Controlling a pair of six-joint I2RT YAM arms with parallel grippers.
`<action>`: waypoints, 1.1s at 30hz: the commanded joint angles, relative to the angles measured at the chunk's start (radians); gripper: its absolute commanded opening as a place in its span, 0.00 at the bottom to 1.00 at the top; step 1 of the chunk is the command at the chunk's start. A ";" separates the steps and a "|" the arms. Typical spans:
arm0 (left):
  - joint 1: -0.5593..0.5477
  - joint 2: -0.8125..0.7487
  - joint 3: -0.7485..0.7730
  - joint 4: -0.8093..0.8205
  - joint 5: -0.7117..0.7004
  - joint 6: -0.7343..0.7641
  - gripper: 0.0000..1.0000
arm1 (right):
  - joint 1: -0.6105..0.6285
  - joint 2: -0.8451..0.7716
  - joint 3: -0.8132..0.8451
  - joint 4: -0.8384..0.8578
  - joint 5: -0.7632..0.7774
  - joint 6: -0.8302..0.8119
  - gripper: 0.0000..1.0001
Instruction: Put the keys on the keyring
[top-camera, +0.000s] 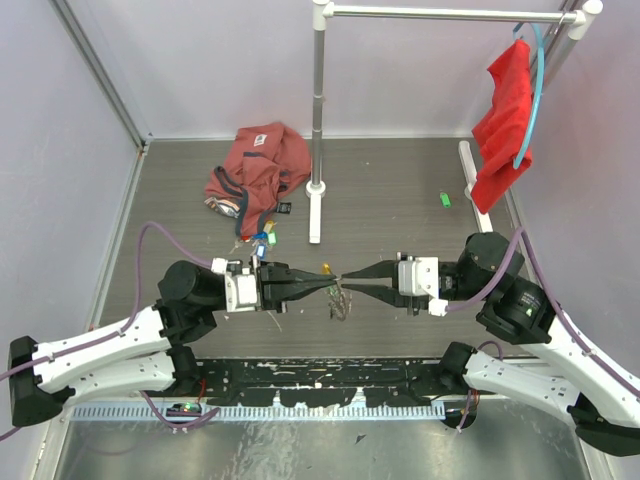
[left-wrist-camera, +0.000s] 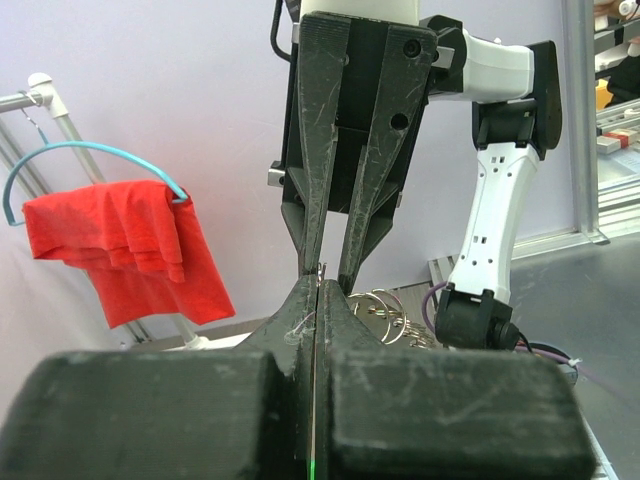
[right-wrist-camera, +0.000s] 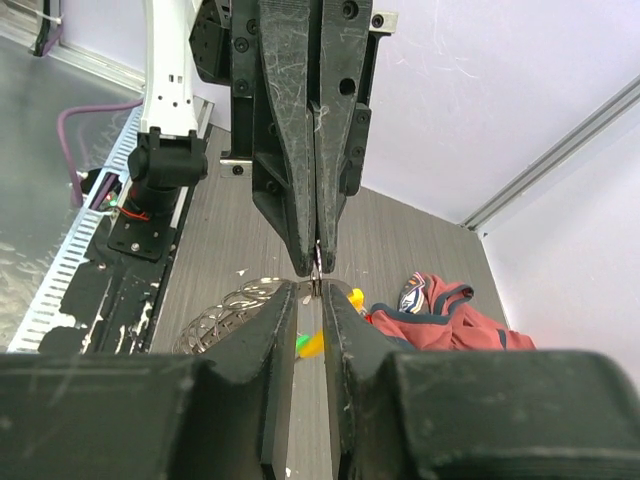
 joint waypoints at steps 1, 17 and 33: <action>-0.004 0.008 0.005 0.068 0.020 -0.012 0.00 | 0.002 0.000 0.015 0.060 -0.014 0.017 0.22; -0.003 0.009 0.013 0.067 0.032 -0.016 0.00 | 0.002 0.020 0.020 0.035 -0.017 0.008 0.20; -0.003 -0.002 0.111 -0.235 0.054 0.065 0.31 | 0.002 0.073 0.139 -0.211 0.062 -0.119 0.01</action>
